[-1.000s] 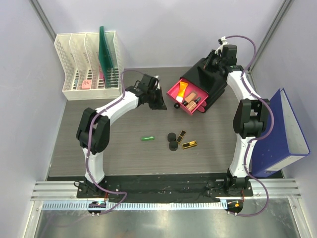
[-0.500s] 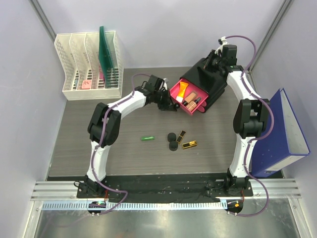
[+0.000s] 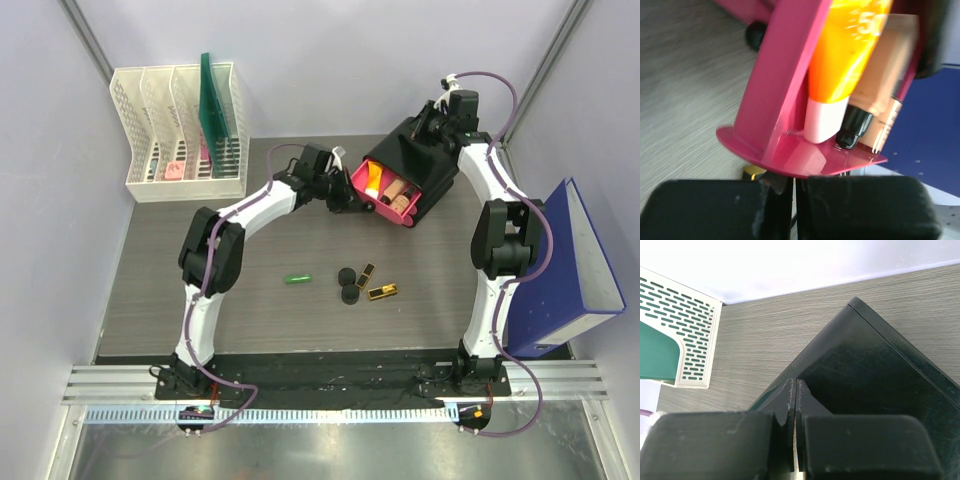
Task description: Organize the makeup
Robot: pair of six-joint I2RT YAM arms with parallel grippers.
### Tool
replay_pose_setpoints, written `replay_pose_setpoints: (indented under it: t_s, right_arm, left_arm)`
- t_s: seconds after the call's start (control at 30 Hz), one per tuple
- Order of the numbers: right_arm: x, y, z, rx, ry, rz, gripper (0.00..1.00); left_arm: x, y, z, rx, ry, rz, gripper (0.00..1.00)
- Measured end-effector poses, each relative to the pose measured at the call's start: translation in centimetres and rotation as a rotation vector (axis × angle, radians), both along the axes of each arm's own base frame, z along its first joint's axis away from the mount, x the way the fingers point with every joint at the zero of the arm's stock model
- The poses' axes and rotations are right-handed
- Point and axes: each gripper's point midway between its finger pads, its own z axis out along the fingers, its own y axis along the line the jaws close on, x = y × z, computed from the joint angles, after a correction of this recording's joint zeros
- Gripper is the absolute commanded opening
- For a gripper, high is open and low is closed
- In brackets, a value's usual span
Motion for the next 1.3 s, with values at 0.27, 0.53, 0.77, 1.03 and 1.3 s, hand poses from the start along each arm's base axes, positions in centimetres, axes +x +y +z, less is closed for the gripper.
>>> replay_pose_setpoints:
  t_s: [0.27,0.53,0.77,1.03,1.3]
  right_arm:
    - [0.0,0.0,0.0,0.002,0.0,0.003,0.01]
    - [0.0,0.0,0.0,0.002,0.0,0.003,0.01]
    - [0.0,0.0,0.0,0.004,0.001,0.005,0.01]
    - [0.0,0.0,0.0,0.007,0.002,0.005,0.01]
    - [0.0,0.1,-0.1,0.01,0.001,0.009,0.01]
  left_arm:
    - [2.8,-1.8,2.1,-0.073,-0.055,0.03,0.0]
    - [4.9,-4.1,1.6,-0.125,-0.049,0.04,0.0]
    - [6.3,-5.8,1.6,-0.18,-0.04,0.061,0.0]
    - [6.7,-6.2,1.8,-0.213,-0.023,0.08,0.0]
    - [6.4,-7.2,1.3,-0.259,0.013,0.037,0.13]
